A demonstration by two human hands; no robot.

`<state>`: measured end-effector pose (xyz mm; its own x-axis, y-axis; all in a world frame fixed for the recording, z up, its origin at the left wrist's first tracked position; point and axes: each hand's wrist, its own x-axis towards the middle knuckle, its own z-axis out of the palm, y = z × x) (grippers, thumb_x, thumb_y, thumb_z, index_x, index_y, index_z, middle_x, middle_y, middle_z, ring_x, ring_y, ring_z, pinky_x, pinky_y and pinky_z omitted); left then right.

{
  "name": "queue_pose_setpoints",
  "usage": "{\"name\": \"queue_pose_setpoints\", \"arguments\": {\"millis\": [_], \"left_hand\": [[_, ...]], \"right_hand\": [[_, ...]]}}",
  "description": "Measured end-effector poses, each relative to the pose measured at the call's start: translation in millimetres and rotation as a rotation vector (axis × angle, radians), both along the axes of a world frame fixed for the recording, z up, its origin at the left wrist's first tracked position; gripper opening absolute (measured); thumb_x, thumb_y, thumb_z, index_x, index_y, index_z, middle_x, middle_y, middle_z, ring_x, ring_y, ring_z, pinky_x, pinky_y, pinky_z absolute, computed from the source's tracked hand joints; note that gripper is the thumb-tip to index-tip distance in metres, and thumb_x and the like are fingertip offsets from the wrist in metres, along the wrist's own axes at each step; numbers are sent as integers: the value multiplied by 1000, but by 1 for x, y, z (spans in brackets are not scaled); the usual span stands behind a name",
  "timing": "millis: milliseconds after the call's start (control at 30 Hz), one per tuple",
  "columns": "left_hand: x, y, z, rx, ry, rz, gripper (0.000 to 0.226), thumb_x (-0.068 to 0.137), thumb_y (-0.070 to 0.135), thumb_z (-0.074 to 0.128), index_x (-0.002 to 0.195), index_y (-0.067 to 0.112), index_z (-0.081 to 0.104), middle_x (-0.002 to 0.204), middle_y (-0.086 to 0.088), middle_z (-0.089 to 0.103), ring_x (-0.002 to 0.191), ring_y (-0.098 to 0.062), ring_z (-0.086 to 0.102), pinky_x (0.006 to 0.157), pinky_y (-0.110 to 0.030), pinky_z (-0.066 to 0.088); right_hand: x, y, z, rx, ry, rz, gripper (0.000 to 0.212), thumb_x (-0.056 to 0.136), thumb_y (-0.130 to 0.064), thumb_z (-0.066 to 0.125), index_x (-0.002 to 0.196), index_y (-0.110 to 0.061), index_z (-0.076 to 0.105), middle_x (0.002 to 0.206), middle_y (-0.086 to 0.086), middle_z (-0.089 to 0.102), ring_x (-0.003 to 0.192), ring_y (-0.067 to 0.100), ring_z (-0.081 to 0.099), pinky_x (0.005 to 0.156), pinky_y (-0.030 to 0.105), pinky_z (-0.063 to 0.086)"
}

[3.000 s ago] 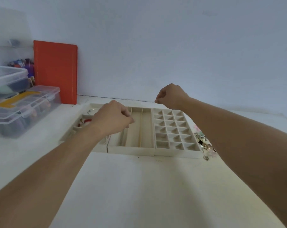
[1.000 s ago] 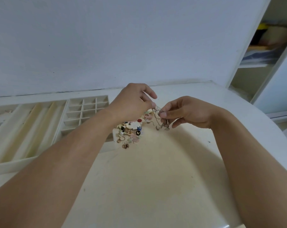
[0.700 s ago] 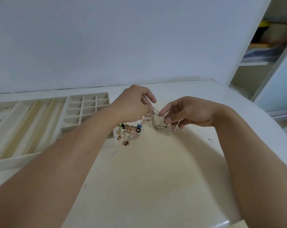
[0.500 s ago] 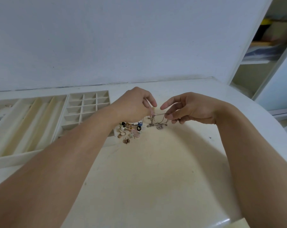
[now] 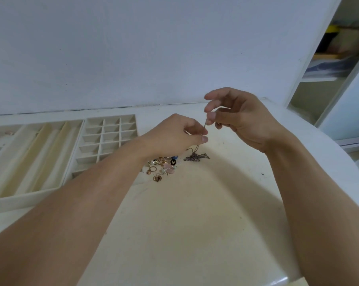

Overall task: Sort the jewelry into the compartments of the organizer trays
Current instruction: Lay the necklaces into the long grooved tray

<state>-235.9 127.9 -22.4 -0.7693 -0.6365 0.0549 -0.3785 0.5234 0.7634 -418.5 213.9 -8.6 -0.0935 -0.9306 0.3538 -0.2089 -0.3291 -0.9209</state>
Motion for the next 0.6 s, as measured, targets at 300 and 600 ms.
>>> {"name": "queue_pose_setpoints", "arguments": {"millis": [300, 600], "left_hand": [[-2, 4, -1, 96, 70, -32, 15, 96, 28, 66, 97, 18, 77, 94, 11, 78, 91, -6, 71, 84, -23, 53], [-1, 10, 5, 174, 89, -56, 15, 94, 25, 70, 99, 12, 74, 85, 1, 78, 70, -5, 65, 74, -23, 48]], "right_hand": [[-3, -2, 10, -347, -426, -169, 31, 93, 11, 57, 106, -16, 63, 99, 0, 67, 88, 21, 69, 75, 28, 48], [-16, -11, -4, -126, -391, -729, 46, 87, 16, 42, 92, -21, 69, 93, -3, 71, 78, 12, 68, 71, 22, 52]]}}
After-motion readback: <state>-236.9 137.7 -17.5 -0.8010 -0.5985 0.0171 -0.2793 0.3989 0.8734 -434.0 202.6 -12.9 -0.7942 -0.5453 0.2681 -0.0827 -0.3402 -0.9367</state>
